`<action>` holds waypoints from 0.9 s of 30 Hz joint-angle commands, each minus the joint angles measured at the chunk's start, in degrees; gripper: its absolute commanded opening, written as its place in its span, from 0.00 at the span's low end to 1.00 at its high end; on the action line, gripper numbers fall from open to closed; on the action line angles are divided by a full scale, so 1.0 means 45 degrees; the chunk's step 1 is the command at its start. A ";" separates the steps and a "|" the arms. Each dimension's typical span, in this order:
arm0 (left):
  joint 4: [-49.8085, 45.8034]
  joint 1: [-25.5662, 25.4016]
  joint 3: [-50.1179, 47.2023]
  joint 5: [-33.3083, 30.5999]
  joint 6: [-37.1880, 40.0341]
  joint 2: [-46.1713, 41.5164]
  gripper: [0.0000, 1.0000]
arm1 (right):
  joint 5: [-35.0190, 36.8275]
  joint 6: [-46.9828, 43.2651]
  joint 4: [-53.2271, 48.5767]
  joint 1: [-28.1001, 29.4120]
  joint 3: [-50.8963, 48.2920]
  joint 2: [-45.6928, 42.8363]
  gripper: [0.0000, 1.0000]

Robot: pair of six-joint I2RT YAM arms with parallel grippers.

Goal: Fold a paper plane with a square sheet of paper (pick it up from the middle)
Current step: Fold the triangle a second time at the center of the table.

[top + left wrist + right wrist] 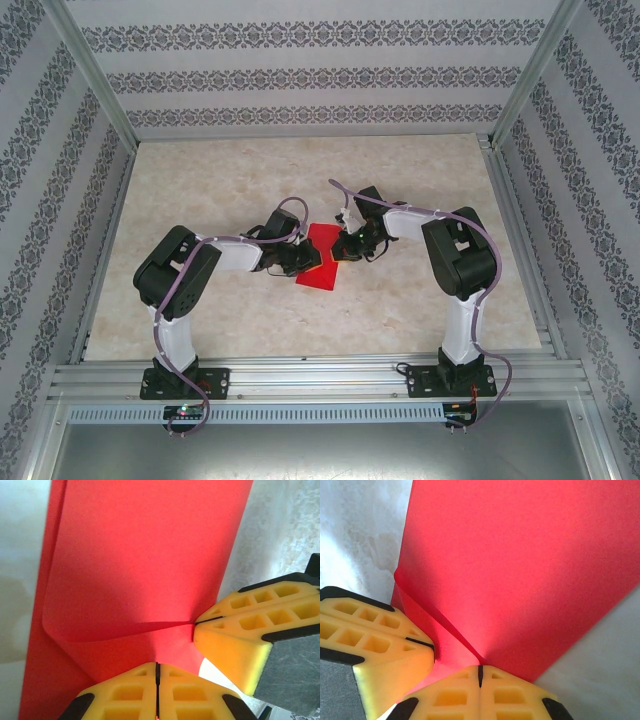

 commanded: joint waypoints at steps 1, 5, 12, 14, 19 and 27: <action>-0.0642 -0.0107 0.0213 -0.0247 0.0307 0.0306 0.09 | 0.0368 -0.0354 -0.0481 -0.0068 0.0097 0.0072 0.04; -0.0946 -0.0107 0.0264 -0.0405 0.0307 0.0340 0.09 | 0.0383 -0.0351 -0.0501 -0.0064 0.0118 0.0098 0.04; -0.1603 -0.0107 0.0198 -0.0822 0.0301 0.0422 0.09 | 0.0391 -0.0058 -0.0598 -0.0078 0.0214 -0.0302 0.13; -0.1842 -0.0117 0.0207 -0.0967 0.0297 0.0474 0.09 | 0.0443 0.0204 -0.0619 -0.0097 0.0163 -0.0744 0.19; -0.2104 -0.0108 0.0182 -0.1140 0.0240 0.0740 0.09 | 0.0792 0.1169 -0.0259 -0.0239 -0.0561 -0.2317 0.27; -0.1845 -0.0123 -0.0122 -0.1263 0.0036 0.0851 0.08 | 0.1618 0.2744 0.0447 0.0771 -0.2553 -0.4248 0.12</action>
